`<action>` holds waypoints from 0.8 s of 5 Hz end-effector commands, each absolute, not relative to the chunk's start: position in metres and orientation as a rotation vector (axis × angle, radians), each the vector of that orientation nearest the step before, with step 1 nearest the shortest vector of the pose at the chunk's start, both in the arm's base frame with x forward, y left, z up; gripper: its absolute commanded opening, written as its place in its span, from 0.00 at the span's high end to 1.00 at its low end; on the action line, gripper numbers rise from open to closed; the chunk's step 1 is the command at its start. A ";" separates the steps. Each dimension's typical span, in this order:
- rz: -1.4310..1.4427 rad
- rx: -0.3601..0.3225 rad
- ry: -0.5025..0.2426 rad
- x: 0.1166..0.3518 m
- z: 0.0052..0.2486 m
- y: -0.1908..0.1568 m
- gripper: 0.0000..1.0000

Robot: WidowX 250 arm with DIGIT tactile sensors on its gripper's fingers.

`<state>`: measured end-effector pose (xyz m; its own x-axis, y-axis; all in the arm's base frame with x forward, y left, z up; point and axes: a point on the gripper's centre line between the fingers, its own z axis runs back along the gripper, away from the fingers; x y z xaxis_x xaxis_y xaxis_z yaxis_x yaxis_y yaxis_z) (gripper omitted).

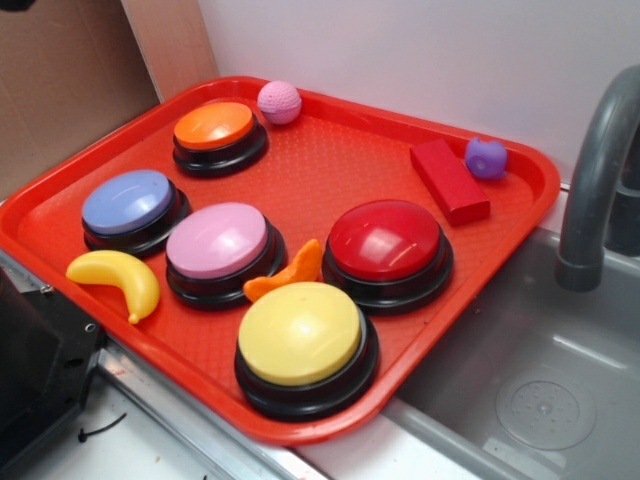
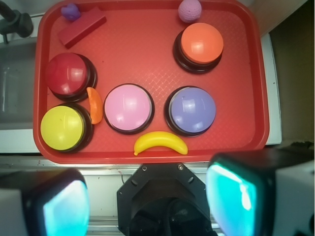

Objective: Push the orange button.

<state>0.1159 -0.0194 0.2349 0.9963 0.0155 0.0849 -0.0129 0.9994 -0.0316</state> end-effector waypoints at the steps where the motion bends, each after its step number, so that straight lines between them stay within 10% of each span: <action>1: 0.014 -0.031 -0.085 0.116 0.235 -0.019 0.00; 2: 0.203 0.072 -0.077 0.165 0.207 0.009 0.00; 4: 0.342 0.043 -0.108 0.215 0.148 0.051 0.00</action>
